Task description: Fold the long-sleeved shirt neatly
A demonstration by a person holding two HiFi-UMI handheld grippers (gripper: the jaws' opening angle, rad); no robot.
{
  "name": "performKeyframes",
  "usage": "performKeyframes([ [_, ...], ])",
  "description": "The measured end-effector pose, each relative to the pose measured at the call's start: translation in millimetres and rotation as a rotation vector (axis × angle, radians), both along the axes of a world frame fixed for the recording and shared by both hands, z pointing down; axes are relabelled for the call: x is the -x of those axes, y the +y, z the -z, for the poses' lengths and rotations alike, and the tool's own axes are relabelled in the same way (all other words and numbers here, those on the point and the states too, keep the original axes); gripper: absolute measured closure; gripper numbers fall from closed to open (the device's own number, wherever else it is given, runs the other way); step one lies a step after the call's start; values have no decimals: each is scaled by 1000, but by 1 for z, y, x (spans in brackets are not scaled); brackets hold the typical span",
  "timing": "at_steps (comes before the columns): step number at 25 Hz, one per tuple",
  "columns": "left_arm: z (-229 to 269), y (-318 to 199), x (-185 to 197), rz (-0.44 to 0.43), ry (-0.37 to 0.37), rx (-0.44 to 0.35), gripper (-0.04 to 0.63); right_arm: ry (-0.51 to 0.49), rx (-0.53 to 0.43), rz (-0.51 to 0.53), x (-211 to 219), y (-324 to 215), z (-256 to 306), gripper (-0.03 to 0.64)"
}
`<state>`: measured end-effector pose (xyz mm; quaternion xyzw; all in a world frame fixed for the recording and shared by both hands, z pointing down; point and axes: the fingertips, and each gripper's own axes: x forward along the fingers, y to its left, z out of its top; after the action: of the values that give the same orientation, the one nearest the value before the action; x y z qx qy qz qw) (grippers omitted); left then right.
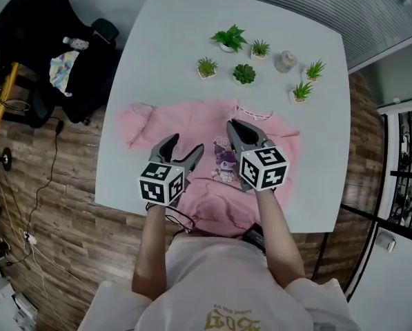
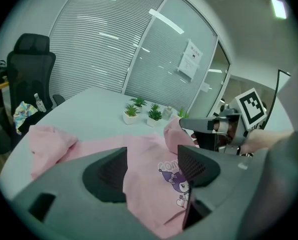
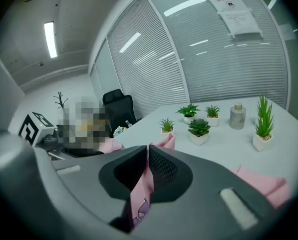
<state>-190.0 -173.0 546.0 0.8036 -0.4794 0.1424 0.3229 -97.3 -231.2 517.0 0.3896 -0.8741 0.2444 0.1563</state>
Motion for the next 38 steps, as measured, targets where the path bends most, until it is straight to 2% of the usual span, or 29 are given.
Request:
performKeyframes([
  [5, -10, 4, 6, 27, -8, 39, 278, 118, 16, 70, 25, 2, -46, 591],
  [10, -17, 8, 13, 40, -1, 48, 278, 178, 64, 163, 51, 11, -87, 574],
  [12, -18, 9, 14, 44, 4, 46, 276, 166, 91, 198, 59, 17, -94, 497],
  [14, -16, 10, 16, 50, 7, 41, 275, 139, 98, 199, 62, 22, -89, 469],
  [19, -7, 16, 14, 59, 1, 27, 275, 57, 78, 163, 50, 32, -61, 457],
  [26, 17, 30, 7, 98, -10, -16, 270, -3, 19, 149, 25, 53, -20, 457],
  [29, 31, 42, 5, 140, -17, -36, 270, 8, -13, 173, 11, 71, -3, 457],
  [32, 47, 54, -3, 146, -46, -52, 270, 30, -41, 189, -9, 86, 12, 457],
  [38, 70, 85, -16, 181, -82, -80, 270, -34, -34, 154, -47, 125, 34, 456],
])
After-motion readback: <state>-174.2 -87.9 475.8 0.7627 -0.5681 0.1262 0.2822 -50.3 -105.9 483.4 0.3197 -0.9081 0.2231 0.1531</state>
